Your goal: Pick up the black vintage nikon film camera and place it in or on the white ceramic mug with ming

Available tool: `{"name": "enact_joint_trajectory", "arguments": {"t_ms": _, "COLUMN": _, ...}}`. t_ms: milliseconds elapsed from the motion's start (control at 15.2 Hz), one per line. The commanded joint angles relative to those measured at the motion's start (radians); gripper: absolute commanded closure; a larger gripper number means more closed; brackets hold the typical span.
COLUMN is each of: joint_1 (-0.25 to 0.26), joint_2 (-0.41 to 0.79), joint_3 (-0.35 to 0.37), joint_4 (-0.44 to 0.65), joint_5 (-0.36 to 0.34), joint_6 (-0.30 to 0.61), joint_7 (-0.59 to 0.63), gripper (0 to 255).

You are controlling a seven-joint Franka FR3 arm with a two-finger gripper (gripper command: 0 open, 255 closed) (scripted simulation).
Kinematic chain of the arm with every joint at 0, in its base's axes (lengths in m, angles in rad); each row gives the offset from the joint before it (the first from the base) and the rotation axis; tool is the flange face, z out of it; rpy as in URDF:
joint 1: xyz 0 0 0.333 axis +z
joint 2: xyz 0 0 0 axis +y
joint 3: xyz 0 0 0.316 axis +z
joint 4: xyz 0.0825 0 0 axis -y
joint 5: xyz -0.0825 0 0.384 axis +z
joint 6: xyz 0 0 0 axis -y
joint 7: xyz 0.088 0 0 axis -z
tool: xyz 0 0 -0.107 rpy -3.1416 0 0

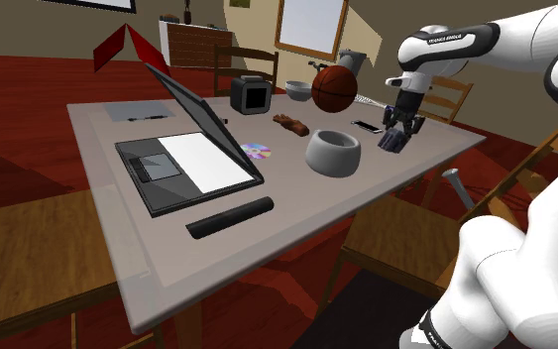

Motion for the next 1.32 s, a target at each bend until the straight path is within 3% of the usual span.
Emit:
{"name": "enact_joint_trajectory", "arguments": {"t_ms": 0, "joint_1": -0.002, "joint_2": -0.011, "joint_3": 0.011, "joint_4": 0.026, "joint_5": -0.009, "joint_6": -0.031, "joint_7": 0.007, "gripper": 255}}
{"name": "enact_joint_trajectory", "arguments": {"t_ms": 726, "joint_1": 0.011, "joint_2": 0.036, "joint_3": -0.014, "joint_4": 0.193, "joint_5": 0.034, "joint_6": -0.178, "joint_7": -0.027, "gripper": 255}}
{"name": "enact_joint_trajectory", "arguments": {"t_ms": 1254, "joint_1": -0.002, "joint_2": 0.149, "joint_3": -0.076, "joint_4": 0.34, "joint_5": 0.135, "joint_6": -0.291, "joint_7": -0.107, "gripper": 255}}
